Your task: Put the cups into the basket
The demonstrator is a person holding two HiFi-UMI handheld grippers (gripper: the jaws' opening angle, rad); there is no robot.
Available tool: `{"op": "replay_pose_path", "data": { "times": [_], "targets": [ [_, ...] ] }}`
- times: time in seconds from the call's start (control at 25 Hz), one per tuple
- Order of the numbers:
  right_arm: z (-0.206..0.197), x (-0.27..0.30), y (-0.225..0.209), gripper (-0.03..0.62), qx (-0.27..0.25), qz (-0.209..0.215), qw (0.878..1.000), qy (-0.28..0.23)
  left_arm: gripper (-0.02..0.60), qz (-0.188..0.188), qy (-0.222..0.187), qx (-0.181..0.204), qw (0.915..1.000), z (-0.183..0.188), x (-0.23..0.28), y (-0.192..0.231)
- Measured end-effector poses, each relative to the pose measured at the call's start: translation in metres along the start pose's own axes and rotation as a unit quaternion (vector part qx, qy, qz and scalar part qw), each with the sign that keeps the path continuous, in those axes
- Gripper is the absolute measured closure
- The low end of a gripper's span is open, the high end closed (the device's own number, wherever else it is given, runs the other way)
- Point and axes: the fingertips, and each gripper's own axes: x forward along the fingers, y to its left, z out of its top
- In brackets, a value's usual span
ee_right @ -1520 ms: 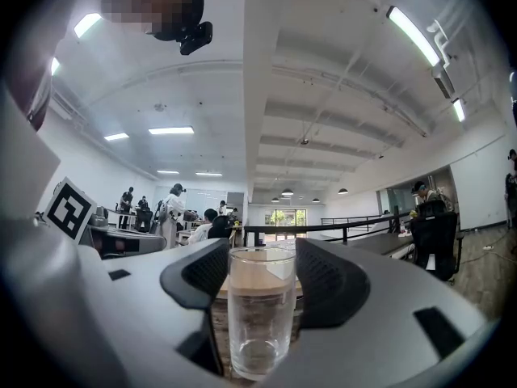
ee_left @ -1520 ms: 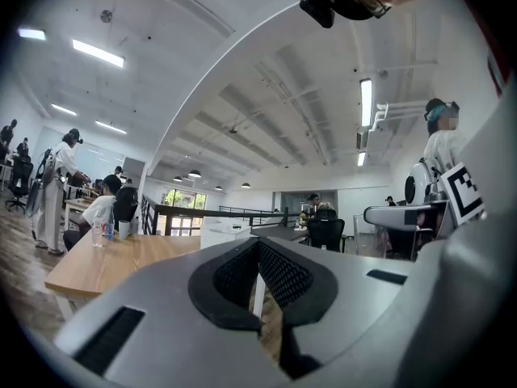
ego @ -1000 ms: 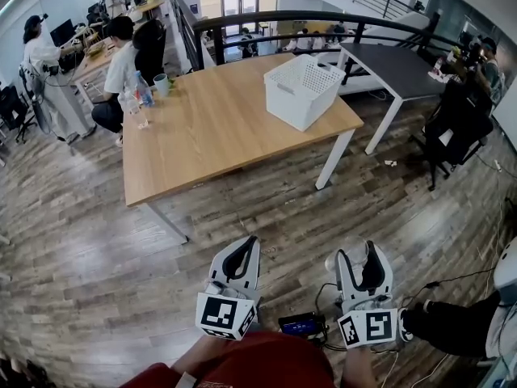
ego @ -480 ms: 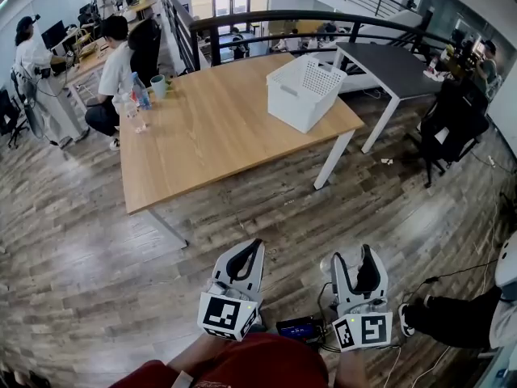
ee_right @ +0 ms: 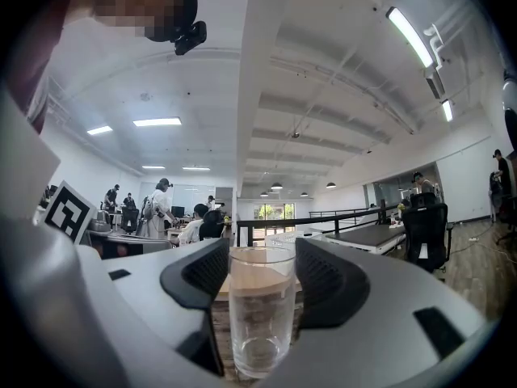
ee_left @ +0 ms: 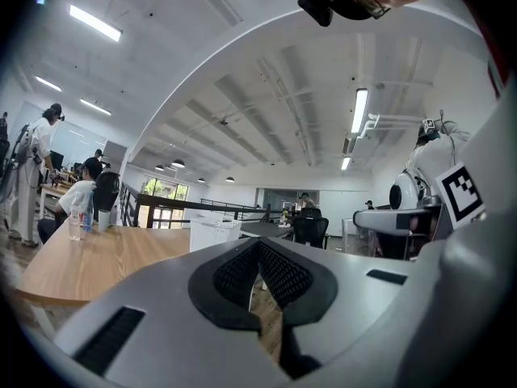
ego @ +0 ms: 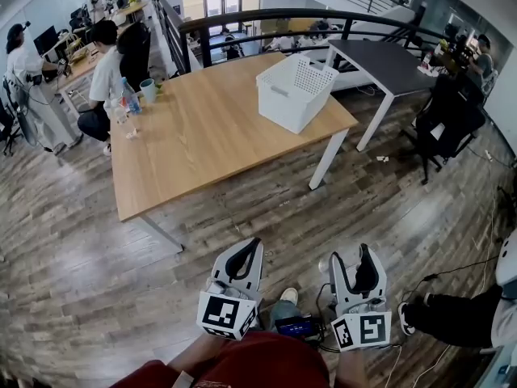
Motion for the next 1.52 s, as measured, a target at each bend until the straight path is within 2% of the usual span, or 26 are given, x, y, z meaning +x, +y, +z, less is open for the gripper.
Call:
{"op": "replay_pose_path", "data": {
  "times": [0.68, 1.52],
  "targets": [
    [-0.003, 0.044, -0.071, 0.333, 0.006, 0.007, 1.000, -0.001, 0.575, -0.005, 0.006, -0.001, 1.0000, 0.001, 0.084, -0.022],
    [-0.018, 0.090, -0.162, 0.334, 0.030, 0.035, 0.999, 0.001, 0.575, 0.032, 0.022, 0.019, 0.9991, -0.002, 0.175, -0.054]
  ]
}}
